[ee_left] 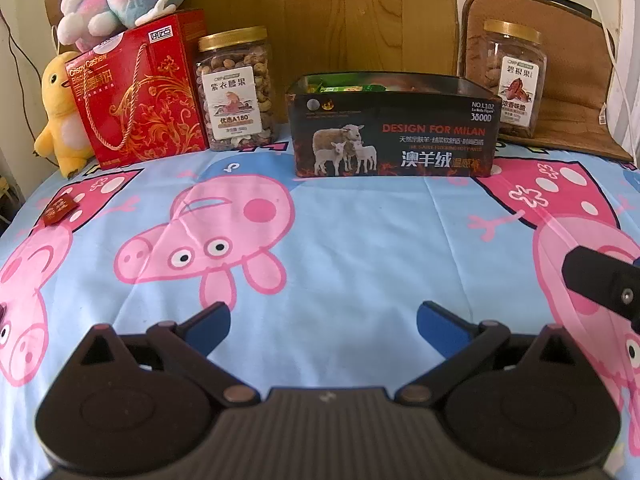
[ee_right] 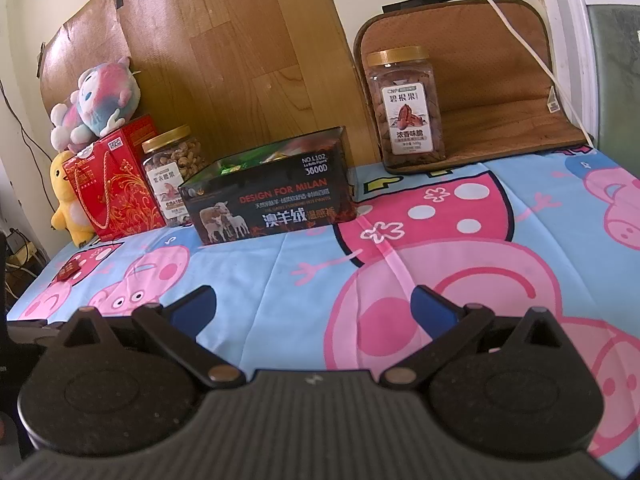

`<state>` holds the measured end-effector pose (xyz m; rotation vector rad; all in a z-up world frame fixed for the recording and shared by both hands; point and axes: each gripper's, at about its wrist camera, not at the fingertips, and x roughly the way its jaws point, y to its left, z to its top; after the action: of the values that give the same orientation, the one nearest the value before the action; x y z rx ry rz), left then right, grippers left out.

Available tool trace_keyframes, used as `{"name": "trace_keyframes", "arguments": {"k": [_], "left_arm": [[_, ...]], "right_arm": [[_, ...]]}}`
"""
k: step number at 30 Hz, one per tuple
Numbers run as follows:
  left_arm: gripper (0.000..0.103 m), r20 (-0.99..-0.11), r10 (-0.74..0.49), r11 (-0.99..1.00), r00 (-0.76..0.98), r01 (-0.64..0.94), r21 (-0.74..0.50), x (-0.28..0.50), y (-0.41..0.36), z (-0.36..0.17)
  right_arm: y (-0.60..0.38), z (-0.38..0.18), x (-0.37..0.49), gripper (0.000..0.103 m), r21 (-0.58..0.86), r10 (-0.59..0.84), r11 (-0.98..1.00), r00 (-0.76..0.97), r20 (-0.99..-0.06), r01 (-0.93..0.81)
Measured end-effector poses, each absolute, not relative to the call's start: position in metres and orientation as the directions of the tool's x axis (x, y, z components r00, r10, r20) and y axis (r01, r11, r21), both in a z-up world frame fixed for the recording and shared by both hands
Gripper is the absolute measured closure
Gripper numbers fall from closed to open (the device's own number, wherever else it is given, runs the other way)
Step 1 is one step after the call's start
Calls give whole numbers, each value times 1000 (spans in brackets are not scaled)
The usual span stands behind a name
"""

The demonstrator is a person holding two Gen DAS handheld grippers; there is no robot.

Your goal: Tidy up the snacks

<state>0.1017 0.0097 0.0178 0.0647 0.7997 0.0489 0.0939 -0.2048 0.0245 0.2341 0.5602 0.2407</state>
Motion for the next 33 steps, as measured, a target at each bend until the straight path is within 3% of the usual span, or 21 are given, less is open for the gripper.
{"name": "trace_keyframes", "arguments": {"k": [33], "left_arm": [[0, -716, 68, 997, 695, -18, 76, 101, 10, 18]], "right_arm": [[-203, 24, 94, 0, 283, 288, 946, 818, -498, -160]]}}
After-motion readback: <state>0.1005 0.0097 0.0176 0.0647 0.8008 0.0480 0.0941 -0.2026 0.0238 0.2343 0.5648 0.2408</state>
